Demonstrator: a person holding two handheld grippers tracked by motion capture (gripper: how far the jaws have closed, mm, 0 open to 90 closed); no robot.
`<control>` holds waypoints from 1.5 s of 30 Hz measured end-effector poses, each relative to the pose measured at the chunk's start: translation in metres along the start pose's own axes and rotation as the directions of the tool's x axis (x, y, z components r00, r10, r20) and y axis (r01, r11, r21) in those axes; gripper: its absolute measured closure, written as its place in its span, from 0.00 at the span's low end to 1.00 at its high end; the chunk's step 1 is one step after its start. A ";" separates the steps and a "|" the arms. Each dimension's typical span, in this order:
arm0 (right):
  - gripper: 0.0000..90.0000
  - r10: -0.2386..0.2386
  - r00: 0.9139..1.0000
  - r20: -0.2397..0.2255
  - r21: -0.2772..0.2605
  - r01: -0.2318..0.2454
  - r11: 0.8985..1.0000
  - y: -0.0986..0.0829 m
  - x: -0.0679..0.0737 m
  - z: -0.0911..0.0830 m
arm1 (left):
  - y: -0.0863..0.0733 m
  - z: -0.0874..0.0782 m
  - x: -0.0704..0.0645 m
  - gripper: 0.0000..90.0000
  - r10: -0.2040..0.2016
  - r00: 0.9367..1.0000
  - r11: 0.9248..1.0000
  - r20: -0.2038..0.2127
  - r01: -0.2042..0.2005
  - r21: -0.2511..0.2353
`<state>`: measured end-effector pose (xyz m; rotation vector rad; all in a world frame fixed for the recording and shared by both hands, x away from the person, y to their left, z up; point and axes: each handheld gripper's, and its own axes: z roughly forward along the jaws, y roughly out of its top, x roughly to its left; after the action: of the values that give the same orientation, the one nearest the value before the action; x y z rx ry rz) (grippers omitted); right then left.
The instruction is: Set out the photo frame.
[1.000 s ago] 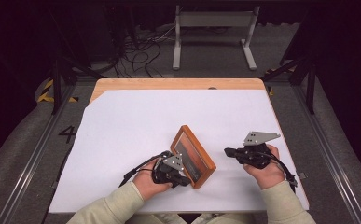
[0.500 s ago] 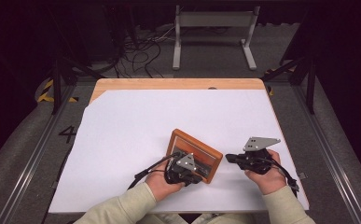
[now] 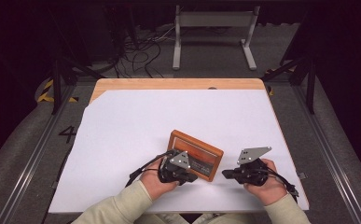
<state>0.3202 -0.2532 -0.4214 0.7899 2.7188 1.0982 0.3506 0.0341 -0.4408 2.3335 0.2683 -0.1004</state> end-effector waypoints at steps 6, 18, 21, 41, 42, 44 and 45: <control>1.00 -0.035 0.998 -0.053 0.008 0.035 0.999 0.006 0.012 0.008 | -0.007 -0.015 0.009 0.99 -0.038 0.999 0.999 -0.013 0.038 -0.015; 1.00 -0.109 0.993 -0.043 0.049 0.111 0.993 0.012 0.028 0.044 | -0.024 -0.043 0.024 0.97 -0.104 0.992 0.993 -0.064 0.100 -0.066; 1.00 -0.112 0.993 -0.042 0.052 0.114 0.992 0.012 0.028 0.044 | -0.027 -0.046 0.025 0.97 -0.116 0.991 0.991 -0.068 0.112 -0.068; 1.00 -0.057 0.995 0.080 0.039 0.054 0.998 0.006 -0.003 0.037 | -0.053 -0.070 0.032 0.97 -0.181 0.976 0.980 -0.118 0.169 -0.103; 1.00 -0.059 0.995 0.084 0.042 0.056 0.998 0.006 -0.003 0.037 | -0.054 -0.070 0.033 0.96 -0.182 0.976 0.980 -0.119 0.170 -0.102; 1.00 -0.056 0.996 0.073 0.040 0.053 0.998 0.006 -0.003 0.034 | -0.054 -0.071 0.033 0.95 -0.184 0.975 0.979 -0.123 0.171 -0.107; 1.00 -0.057 0.996 0.070 0.032 0.055 0.998 0.006 -0.002 0.032 | -0.055 -0.072 0.033 0.95 -0.186 0.975 0.979 -0.124 0.173 -0.111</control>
<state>0.3337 -0.2307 -0.4406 0.7372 2.6876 1.0003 0.3699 0.1280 -0.4334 2.2160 0.5404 -0.0178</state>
